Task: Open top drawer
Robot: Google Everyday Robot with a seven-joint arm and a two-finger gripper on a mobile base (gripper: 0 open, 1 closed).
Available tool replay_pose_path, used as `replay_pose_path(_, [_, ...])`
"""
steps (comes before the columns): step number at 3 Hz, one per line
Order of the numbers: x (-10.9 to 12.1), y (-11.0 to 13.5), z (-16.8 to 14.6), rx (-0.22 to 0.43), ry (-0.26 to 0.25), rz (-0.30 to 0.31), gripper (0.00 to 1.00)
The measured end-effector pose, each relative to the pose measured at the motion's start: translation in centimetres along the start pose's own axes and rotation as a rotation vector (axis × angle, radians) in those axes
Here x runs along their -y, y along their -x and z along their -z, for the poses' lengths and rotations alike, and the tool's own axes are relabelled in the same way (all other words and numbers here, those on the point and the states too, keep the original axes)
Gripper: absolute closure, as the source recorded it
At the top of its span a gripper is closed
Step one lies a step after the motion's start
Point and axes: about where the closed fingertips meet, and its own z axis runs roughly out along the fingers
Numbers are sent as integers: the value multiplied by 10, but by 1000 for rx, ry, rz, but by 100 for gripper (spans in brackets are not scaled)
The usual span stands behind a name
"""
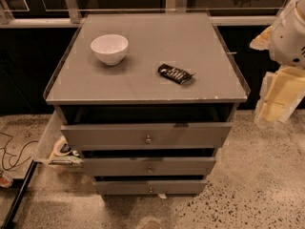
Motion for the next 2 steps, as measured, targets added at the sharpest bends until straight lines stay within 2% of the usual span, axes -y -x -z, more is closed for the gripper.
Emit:
replay_pose_path(1, [0, 0, 0, 0, 0, 0, 0])
replay_pose_path(2, [-5, -6, -20, 3, 27, -12, 0])
